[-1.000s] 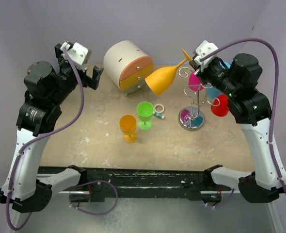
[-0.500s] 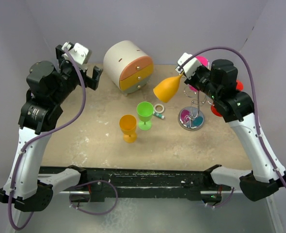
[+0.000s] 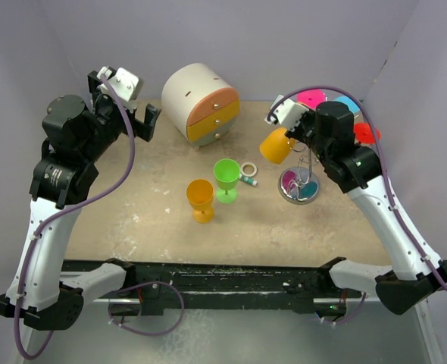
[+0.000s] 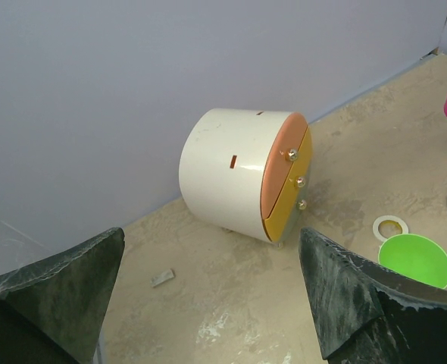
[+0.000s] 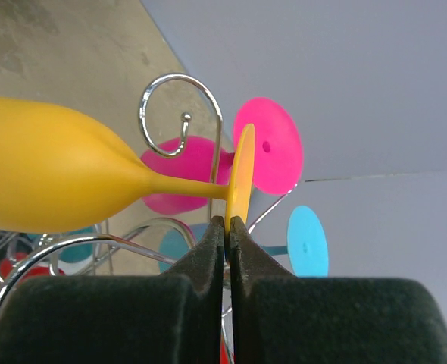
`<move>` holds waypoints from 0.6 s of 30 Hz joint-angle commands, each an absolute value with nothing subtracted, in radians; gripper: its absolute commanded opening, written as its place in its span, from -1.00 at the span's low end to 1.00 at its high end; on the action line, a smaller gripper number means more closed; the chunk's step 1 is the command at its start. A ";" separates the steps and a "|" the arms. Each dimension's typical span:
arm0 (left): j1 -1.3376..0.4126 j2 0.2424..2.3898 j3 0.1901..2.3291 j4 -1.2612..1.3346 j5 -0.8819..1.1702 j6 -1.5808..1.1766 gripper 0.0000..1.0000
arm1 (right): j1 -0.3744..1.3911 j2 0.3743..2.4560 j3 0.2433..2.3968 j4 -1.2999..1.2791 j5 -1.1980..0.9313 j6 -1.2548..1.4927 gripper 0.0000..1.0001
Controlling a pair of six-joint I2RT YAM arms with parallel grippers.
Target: Place the wine glass upside down on the wine glass rack
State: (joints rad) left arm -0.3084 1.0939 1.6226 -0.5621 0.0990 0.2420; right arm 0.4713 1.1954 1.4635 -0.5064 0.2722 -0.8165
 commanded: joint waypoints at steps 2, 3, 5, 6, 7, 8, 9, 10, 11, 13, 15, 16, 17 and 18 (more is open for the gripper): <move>-0.302 1.084 1.620 -0.511 0.113 0.217 0.98 | 0.476 1.167 1.460 -0.400 0.356 -0.890 -1.00; -0.301 1.084 1.620 -0.511 0.114 0.217 0.98 | 0.476 1.171 1.460 -0.395 0.360 -0.897 -1.00; -0.301 1.084 1.618 -0.511 0.115 0.217 0.98 | 0.476 1.177 1.462 -0.383 0.367 -0.908 -1.00; -0.302 1.085 1.619 -0.510 0.116 0.218 0.98 | 0.476 1.181 1.465 -0.377 0.369 -0.913 -1.00; -0.302 1.086 1.618 -0.511 0.117 0.219 0.98 | 0.477 1.186 1.467 -0.372 0.374 -0.917 -1.00; -0.301 1.086 1.618 -0.510 0.116 0.221 0.98 | 0.477 1.191 1.469 -0.367 0.378 -0.920 -1.00; -0.302 1.085 1.618 -0.511 0.115 0.223 0.98 | 0.477 1.196 1.472 -0.363 0.381 -0.922 -1.00; -0.302 1.087 1.619 -0.510 0.115 0.223 0.98 | 0.477 1.201 1.473 -0.360 0.384 -0.926 -1.00; -0.301 1.088 1.620 -0.511 0.115 0.225 0.98 | 0.477 1.206 1.473 -0.354 0.386 -0.929 -1.00; -0.301 1.089 1.623 -0.511 0.117 0.224 0.99 | 0.478 1.213 1.472 -0.345 0.387 -0.938 -1.00; -0.301 1.091 1.626 -0.513 0.117 0.225 0.98 | 0.479 1.220 1.470 -0.336 0.390 -0.953 -1.00; -0.301 1.090 1.625 -0.512 0.117 0.225 0.98 | 0.479 1.223 1.470 -0.328 0.393 -0.959 -1.00; -0.301 1.092 1.626 -0.513 0.117 0.226 0.98 | 0.479 1.226 1.468 -0.321 0.395 -0.965 -1.00; -0.301 1.093 1.626 -0.512 0.117 0.226 0.98 | 0.479 1.229 1.467 -0.315 0.396 -0.969 -1.00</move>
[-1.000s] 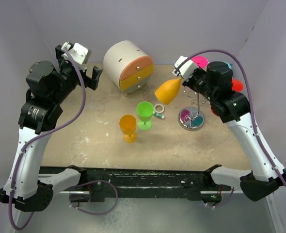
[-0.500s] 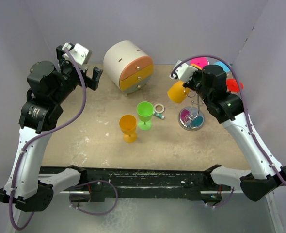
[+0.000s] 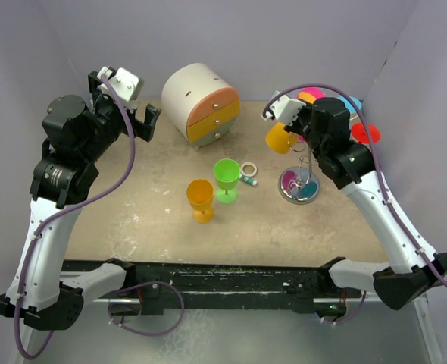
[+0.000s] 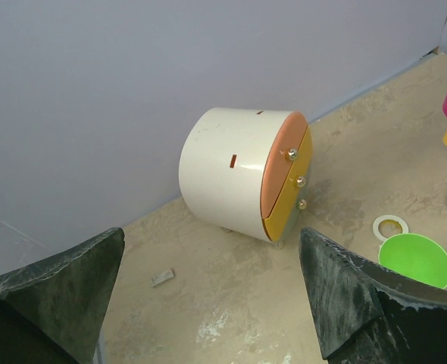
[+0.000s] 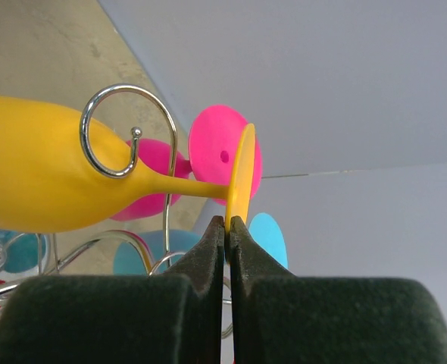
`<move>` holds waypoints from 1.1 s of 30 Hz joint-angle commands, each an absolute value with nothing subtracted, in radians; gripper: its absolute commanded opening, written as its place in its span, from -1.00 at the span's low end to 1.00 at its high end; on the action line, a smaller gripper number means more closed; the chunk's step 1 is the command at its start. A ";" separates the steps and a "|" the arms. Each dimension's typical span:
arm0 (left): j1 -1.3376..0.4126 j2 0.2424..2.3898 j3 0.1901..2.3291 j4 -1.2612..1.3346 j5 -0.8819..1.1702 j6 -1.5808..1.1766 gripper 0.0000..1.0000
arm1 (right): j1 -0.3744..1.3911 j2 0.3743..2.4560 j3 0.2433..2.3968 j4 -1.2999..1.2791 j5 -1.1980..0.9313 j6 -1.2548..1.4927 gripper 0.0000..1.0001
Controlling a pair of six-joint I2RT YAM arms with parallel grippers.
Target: Place the wine glass upside down on the wine glass rack
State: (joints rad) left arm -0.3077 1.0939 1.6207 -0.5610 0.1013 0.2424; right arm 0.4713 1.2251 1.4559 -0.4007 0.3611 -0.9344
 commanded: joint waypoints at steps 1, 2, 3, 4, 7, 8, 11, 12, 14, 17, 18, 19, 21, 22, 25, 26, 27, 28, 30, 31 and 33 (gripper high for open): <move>-0.301 1.094 1.626 -0.512 0.117 0.227 0.98 | 0.480 1.232 1.467 -0.311 0.392 -0.973 -1.00; -0.302 1.094 1.627 -0.512 0.117 0.227 0.99 | 0.480 1.237 1.466 -0.307 0.390 -0.977 -1.00; -0.301 1.094 1.627 -0.512 0.117 0.226 0.99 | 0.480 1.240 1.466 -0.302 0.388 -0.980 -1.00; -0.301 1.095 1.628 -0.512 0.117 0.227 0.98 | 0.481 1.244 1.468 -0.298 0.386 -0.984 -1.00; -0.302 1.098 1.630 -0.512 0.117 0.228 0.98 | 0.483 1.254 1.468 -0.289 0.369 -0.987 -1.00; -0.301 1.100 1.631 -0.512 0.117 0.229 0.98 | 0.484 1.257 1.469 -0.286 0.362 -0.987 -1.00; -0.301 1.101 1.632 -0.512 0.117 0.231 0.98 | 0.488 1.264 1.471 -0.285 0.342 -0.986 -1.00; -0.301 1.104 1.633 -0.512 0.117 0.230 0.98 | 0.488 1.265 1.472 -0.285 0.336 -0.986 -1.00; -0.302 1.104 1.633 -0.512 0.118 0.232 0.98 | 0.491 1.267 1.471 -0.285 0.325 -0.987 -1.00; -0.302 1.106 1.636 -0.513 0.120 0.230 0.98 | 0.496 1.271 1.472 -0.284 0.314 -0.988 -1.00; -0.301 1.106 1.639 -0.515 0.124 0.228 0.98 | 0.497 1.272 1.471 -0.283 0.311 -0.989 -1.00; -0.301 1.106 1.639 -0.518 0.127 0.226 0.98 | 0.499 1.273 1.470 -0.283 0.307 -0.990 -1.00; -0.302 1.104 1.639 -0.520 0.129 0.223 0.98 | 0.505 1.275 1.468 -0.282 0.305 -0.992 -1.00; -0.301 1.104 1.639 -0.521 0.129 0.222 0.98 | 0.508 1.276 1.467 -0.282 0.303 -0.994 -1.00; -0.301 1.104 1.635 -0.521 0.124 0.225 0.98 | 0.520 1.276 1.468 -0.282 0.299 -0.994 -1.00; -0.301 1.104 1.634 -0.522 0.124 0.226 0.98 | 0.523 1.276 1.469 -0.281 0.296 -0.995 -1.00; -0.301 1.103 1.632 -0.522 0.124 0.227 0.98 | 0.526 1.276 1.469 -0.280 0.295 -0.995 -1.00; -0.301 1.104 1.630 -0.521 0.124 0.227 0.99 | 0.529 1.276 1.469 -0.279 0.293 -0.995 -1.00; -0.301 1.104 1.626 -0.520 0.124 0.227 0.98 | 0.536 1.278 1.470 -0.279 0.293 -1.000 -1.00; -0.301 1.103 1.624 -0.520 0.124 0.228 0.98 | 0.538 1.279 1.470 -0.278 0.293 -1.002 -1.00; -0.302 1.102 1.617 -0.518 0.124 0.230 0.98 | 0.543 1.281 1.468 -0.278 0.296 -1.009 -1.00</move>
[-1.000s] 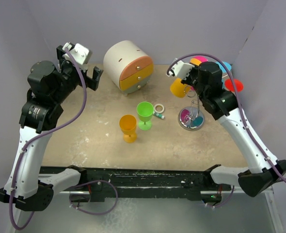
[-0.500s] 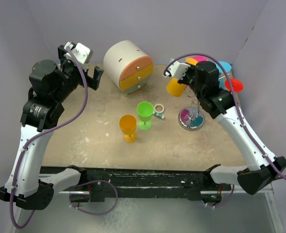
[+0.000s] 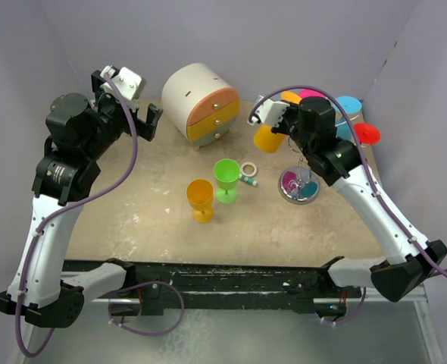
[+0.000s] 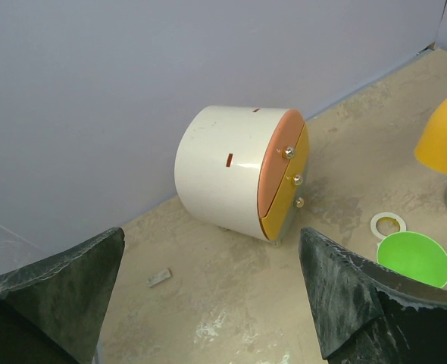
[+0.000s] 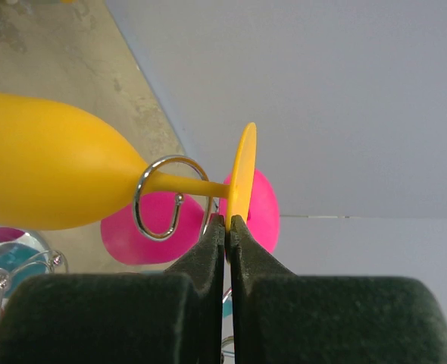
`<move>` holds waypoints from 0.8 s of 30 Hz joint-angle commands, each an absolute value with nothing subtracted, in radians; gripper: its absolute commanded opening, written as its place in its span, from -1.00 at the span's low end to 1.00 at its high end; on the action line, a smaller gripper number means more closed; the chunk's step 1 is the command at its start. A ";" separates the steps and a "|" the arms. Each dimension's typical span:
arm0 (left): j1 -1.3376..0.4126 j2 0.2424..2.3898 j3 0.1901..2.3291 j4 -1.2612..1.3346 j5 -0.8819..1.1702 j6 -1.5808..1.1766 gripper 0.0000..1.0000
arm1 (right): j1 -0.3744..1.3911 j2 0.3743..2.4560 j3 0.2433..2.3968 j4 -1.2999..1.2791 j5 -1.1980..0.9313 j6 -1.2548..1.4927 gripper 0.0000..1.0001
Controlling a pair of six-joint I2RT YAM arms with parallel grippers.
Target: Place the wine glass upside down on the wine glass rack
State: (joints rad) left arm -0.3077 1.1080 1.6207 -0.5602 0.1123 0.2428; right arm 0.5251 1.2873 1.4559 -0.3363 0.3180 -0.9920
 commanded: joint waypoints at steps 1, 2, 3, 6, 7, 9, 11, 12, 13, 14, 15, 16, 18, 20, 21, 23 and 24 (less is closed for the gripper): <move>-0.302 1.101 1.615 -0.518 0.123 0.230 0.99 | 0.547 1.281 1.467 -0.280 0.299 -1.013 -1.00; -0.301 1.100 1.614 -0.518 0.124 0.230 0.98 | 0.551 1.281 1.467 -0.280 0.303 -1.016 -1.00; -0.301 1.100 1.613 -0.518 0.124 0.232 0.98 | 0.555 1.280 1.466 -0.280 0.304 -1.018 -1.00; -0.301 1.098 1.611 -0.518 0.123 0.235 0.98 | 0.566 1.273 1.464 -0.291 0.300 -1.025 -1.00; -0.301 1.098 1.609 -0.518 0.123 0.236 0.98 | 0.569 1.270 1.463 -0.297 0.298 -1.027 -1.00; -0.301 1.098 1.607 -0.518 0.123 0.239 0.98 | 0.574 1.259 1.460 -0.310 0.296 -1.034 -1.00; -0.301 1.098 1.604 -0.517 0.123 0.239 0.98 | 0.577 1.249 1.453 -0.316 0.297 -1.040 -1.00; -0.301 1.096 1.602 -0.516 0.125 0.239 0.99 | 0.578 1.244 1.446 -0.319 0.299 -1.042 -1.00; -0.302 1.097 1.600 -0.517 0.127 0.240 0.99 | 0.579 1.239 1.442 -0.322 0.300 -1.045 -1.00; -0.301 1.096 1.596 -0.516 0.129 0.241 0.98 | 0.580 1.234 1.436 -0.326 0.302 -1.047 -1.00; -0.301 1.096 1.594 -0.515 0.129 0.241 0.98 | 0.581 1.231 1.432 -0.329 0.304 -1.049 -1.00; -0.301 1.096 1.593 -0.514 0.130 0.241 0.98 | 0.581 1.227 1.428 -0.333 0.306 -1.050 -1.00; -0.301 1.096 1.591 -0.514 0.133 0.242 0.98 | 0.582 1.220 1.422 -0.341 0.308 -1.055 -1.00; -0.301 1.097 1.590 -0.514 0.135 0.244 0.98 | 0.582 1.214 1.416 -0.346 0.314 -1.055 -1.00; -0.301 1.096 1.591 -0.514 0.138 0.244 0.98 | 0.582 1.212 1.413 -0.348 0.317 -1.055 -1.00; -0.301 1.096 1.590 -0.514 0.141 0.244 0.98 | 0.582 1.206 1.404 -0.354 0.321 -1.056 -1.00; -0.301 1.096 1.590 -0.514 0.142 0.243 0.98 | 0.582 1.204 1.400 -0.356 0.322 -1.055 -1.00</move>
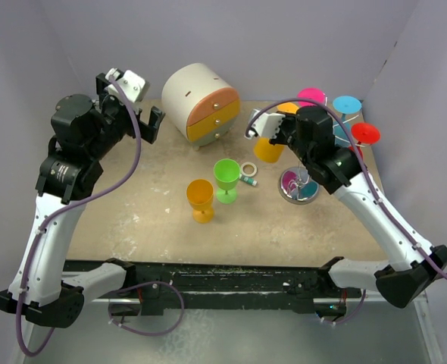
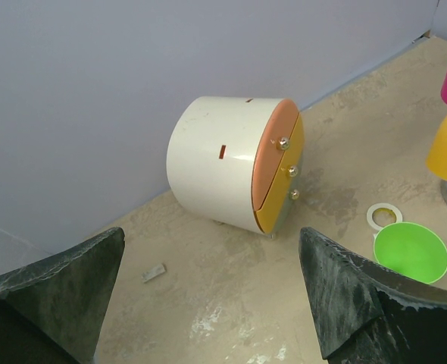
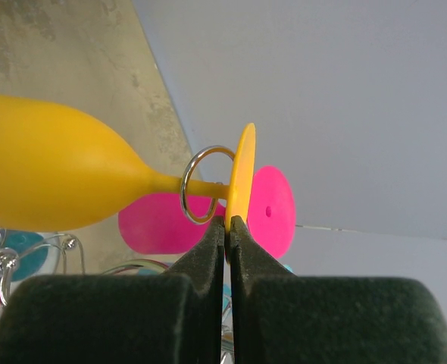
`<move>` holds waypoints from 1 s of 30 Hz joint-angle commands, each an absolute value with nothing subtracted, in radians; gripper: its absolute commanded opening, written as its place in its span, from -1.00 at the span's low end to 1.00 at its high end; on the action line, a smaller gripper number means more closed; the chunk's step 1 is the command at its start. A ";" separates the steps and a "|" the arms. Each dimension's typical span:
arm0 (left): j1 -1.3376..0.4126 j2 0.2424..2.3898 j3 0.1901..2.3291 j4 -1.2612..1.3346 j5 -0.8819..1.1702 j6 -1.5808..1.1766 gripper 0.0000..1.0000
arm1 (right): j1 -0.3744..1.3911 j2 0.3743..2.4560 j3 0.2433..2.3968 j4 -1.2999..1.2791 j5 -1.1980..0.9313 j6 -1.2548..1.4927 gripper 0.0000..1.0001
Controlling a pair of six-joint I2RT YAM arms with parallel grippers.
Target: Place the wine glass upside down on the wine glass rack
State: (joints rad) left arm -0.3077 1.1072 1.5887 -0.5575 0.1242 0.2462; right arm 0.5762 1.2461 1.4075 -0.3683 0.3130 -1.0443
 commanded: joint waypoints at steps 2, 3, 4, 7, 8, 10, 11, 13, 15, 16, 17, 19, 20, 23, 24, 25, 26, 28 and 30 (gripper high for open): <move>-0.301 1.097 1.591 -0.514 0.143 0.244 0.98 | 0.582 1.203 1.392 -0.364 0.324 -1.055 -1.00; -0.301 1.097 1.589 -0.513 0.144 0.243 0.98 | 0.582 1.203 1.390 -0.367 0.325 -1.055 -1.00; -0.301 1.097 1.589 -0.514 0.145 0.243 0.98 | 0.582 1.203 1.387 -0.369 0.328 -1.056 -1.00; -0.302 1.097 1.589 -0.514 0.149 0.243 0.98 | 0.583 1.206 1.381 -0.370 0.342 -1.055 -0.96; -0.302 1.097 1.587 -0.514 0.148 0.243 0.98 | 0.583 1.207 1.380 -0.370 0.346 -1.055 -0.94; -0.301 1.097 1.587 -0.514 0.148 0.245 0.98 | 0.582 1.213 1.381 -0.371 0.356 -1.053 -0.91; -0.302 1.096 1.586 -0.514 0.149 0.245 0.98 | 0.582 1.215 1.383 -0.373 0.360 -1.052 -0.90; -0.301 1.096 1.586 -0.514 0.148 0.247 0.98 | 0.582 1.219 1.386 -0.381 0.371 -1.050 -0.90; -0.301 1.096 1.585 -0.514 0.147 0.249 0.98 | 0.583 1.221 1.387 -0.387 0.380 -1.048 -0.88; -0.301 1.096 1.585 -0.514 0.147 0.249 0.98 | 0.583 1.221 1.389 -0.390 0.384 -1.048 -0.87; -0.302 1.097 1.584 -0.513 0.147 0.250 0.98 | 0.583 1.222 1.391 -0.396 0.388 -1.047 -0.85; -0.302 1.096 1.583 -0.513 0.147 0.251 0.98 | 0.582 1.221 1.393 -0.403 0.394 -1.046 -0.81; -0.301 1.097 1.584 -0.513 0.147 0.252 0.98 | 0.582 1.221 1.396 -0.408 0.397 -1.045 -0.78; -0.301 1.096 1.583 -0.511 0.147 0.252 0.98 | 0.582 1.220 1.400 -0.421 0.405 -1.042 -0.73; -0.301 1.097 1.582 -0.510 0.147 0.252 0.98 | 0.582 1.218 1.401 -0.424 0.407 -1.040 -0.72; -0.301 1.096 1.582 -0.510 0.147 0.252 0.98 | 0.582 1.216 1.402 -0.428 0.409 -1.039 -0.70; -0.301 1.097 1.582 -0.511 0.147 0.252 0.98 | 0.582 1.216 1.402 -0.433 0.412 -1.039 -0.69; -0.302 1.096 1.579 -0.509 0.146 0.254 0.98 | 0.582 1.213 1.403 -0.438 0.417 -1.038 -0.67; -0.302 1.095 1.576 -0.508 0.145 0.255 0.98 | 0.582 1.210 1.403 -0.443 0.425 -1.038 -0.64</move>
State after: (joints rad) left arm -0.3077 1.1069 1.5848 -0.5549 0.1307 0.2466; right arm 0.5770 1.2282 1.3849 -0.4381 0.3836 -1.0473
